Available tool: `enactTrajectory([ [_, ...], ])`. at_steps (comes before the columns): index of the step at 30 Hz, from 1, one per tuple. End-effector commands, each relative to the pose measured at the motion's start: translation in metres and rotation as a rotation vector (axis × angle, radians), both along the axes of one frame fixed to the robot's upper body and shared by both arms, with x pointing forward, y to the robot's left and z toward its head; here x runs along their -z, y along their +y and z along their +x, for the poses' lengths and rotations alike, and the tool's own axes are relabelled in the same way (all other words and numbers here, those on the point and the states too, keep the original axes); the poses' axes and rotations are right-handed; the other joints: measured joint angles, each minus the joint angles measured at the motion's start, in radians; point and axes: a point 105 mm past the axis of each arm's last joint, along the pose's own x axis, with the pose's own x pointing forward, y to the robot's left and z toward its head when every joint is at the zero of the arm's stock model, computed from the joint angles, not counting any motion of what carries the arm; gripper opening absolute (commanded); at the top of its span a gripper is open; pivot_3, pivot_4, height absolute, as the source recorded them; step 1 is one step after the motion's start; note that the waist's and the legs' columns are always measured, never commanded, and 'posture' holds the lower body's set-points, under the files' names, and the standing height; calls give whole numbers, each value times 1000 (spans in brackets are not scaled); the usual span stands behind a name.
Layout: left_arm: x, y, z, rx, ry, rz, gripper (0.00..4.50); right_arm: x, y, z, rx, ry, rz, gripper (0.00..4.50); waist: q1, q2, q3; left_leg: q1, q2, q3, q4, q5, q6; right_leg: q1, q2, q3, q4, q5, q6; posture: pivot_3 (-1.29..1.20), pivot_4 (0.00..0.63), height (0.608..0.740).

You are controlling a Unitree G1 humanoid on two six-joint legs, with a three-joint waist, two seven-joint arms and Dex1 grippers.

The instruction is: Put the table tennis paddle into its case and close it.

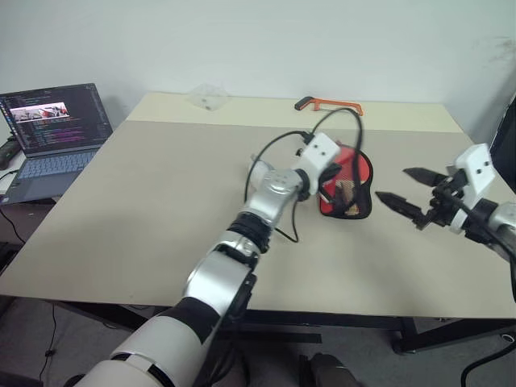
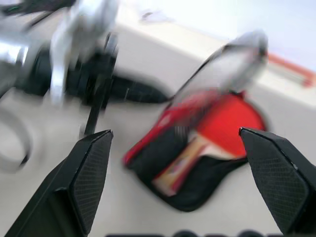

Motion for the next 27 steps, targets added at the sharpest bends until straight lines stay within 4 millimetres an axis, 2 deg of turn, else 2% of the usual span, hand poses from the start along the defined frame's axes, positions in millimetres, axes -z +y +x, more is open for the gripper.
enactTrajectory([
  [1,-29,1,3,19,-43,-67,56,-16,-9,-2,63,-25,68,4500,-6,0,0,0,0,0,0,0,0,-1,0,0,0,0,0,0,150,740],
  [4,-41,18,1,98,-15,-114,56,-6,-16,10,144,40,153,4500,-20,1,0,1,0,-1,-1,0,0,-1,1,1,2,0,-1,0,150,740],
  [7,-64,63,-9,207,1,-163,56,20,-23,37,278,171,407,4500,-36,2,-1,2,1,-2,-2,1,-1,0,2,1,3,1,-2,0,150,740],
  [10,-72,107,-22,234,11,-166,612,46,-16,49,302,303,580,4500,-45,2,-1,3,2,-2,-2,1,-2,0,3,1,6,4,-7,0,150,740],
  [14,-58,158,-48,272,81,-123,2067,75,-12,54,307,409,747,4500,-43,4,-2,3,2,-2,-2,2,-2,-1,2,-1,10,2,-9,0,150,740],
  [17,-40,189,-61,245,153,-98,3173,104,-11,51,324,486,742,4500,-29,4,-2,3,2,-2,-2,2,-2,-1,1,-2,9,2,-9,0,150,740],
  [20,-32,214,-66,181,190,-118,4267,122,-7,48,321,527,751,4500,-21,4,-2,3,2,-3,0,2,-2,0,1,-3,9,2,-9,0,150,740],
  [21,-31,219,-68,166,203,-138,4488,125,-6,48,320,532,773,4500,-21,4,-2,3,2,-2,0,2,-1,0,1,-3,9,2,-8,0,150,740],
  [24,-13,230,-68,99,207,-114,4488,131,0,50,311,545,829,4500,-24,3,-2,5,2,-2,0,3,0,1,1,-2,9,2,-7,0,150,740],
  [27,3,225,-77,122,230,-72,4488,134,11,54,284,555,848,4500,-28,3,-2,13,3,-1,-1,3,0,8,2,-1,8,0,-6,0,150,740],
])
